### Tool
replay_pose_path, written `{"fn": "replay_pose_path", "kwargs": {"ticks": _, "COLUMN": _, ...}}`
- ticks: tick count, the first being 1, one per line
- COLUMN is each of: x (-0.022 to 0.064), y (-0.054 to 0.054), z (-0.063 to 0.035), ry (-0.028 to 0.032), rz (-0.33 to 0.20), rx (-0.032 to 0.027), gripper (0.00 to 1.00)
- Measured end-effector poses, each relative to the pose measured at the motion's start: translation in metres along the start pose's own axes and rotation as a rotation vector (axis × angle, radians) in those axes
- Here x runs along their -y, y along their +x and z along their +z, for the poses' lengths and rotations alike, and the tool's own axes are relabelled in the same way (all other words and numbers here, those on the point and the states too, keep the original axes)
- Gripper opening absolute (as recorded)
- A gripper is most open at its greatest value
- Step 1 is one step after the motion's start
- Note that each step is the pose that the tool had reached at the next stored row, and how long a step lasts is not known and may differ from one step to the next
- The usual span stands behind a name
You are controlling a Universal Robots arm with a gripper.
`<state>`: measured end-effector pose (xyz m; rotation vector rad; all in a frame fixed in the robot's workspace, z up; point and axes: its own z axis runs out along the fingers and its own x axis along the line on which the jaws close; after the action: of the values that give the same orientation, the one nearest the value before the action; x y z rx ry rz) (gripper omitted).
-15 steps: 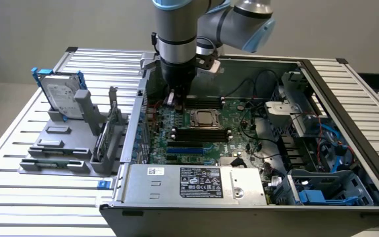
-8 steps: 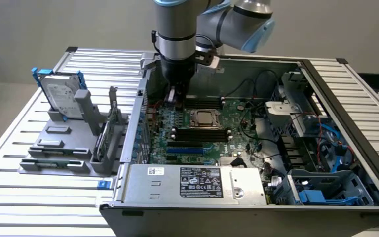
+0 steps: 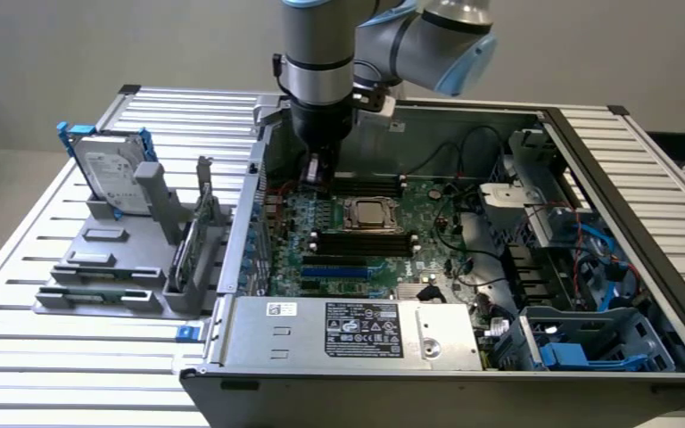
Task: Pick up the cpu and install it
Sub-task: 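Install the first cpu locking lever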
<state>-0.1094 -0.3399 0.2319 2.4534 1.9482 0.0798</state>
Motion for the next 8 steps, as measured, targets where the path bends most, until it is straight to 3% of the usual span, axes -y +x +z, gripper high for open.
{"fn": "replay_pose_path", "kwargs": {"ticks": 8, "x": 0.0003, "y": 0.0011, "z": 0.0000, "ry": 0.0001, "rz": -0.107, "rx": 0.0061, "gripper": 0.11}}
